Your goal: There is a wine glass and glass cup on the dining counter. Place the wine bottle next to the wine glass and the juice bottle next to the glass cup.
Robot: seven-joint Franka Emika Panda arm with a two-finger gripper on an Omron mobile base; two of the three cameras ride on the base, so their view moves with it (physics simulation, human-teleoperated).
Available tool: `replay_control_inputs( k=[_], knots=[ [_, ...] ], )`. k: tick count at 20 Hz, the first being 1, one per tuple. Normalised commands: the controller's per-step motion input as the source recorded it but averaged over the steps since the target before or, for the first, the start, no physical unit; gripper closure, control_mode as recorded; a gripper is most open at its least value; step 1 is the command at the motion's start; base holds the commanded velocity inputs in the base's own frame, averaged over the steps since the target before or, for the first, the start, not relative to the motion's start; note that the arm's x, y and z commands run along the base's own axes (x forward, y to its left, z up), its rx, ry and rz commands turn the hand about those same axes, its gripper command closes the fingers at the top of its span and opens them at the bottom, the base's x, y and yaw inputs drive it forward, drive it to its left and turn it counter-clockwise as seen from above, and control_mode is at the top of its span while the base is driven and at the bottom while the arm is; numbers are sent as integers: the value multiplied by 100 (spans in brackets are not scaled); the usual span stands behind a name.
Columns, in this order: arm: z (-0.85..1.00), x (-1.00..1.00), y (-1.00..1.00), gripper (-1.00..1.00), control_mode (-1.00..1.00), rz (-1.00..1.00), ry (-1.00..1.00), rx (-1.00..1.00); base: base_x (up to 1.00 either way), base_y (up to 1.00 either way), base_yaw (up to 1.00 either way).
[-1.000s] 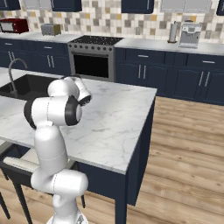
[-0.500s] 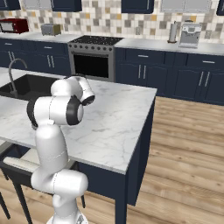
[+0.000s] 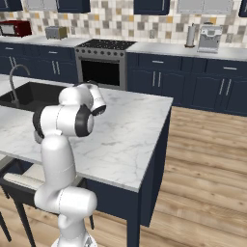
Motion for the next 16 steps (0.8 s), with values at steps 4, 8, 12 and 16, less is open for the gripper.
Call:
replay_control_inputs(
  k=[4,8,12,16],
  knots=[
    [0,18,0,-100,-100,0,5,0,0,0,0],
    [0,21,-4,-100,-100,0,1,-1,0,0,0],
    [0,26,-9,-100,-100,0,0,-5,0,0,0],
    [1,14,-18,-100,-100,0,0,-12,0,0,0]
  ],
)
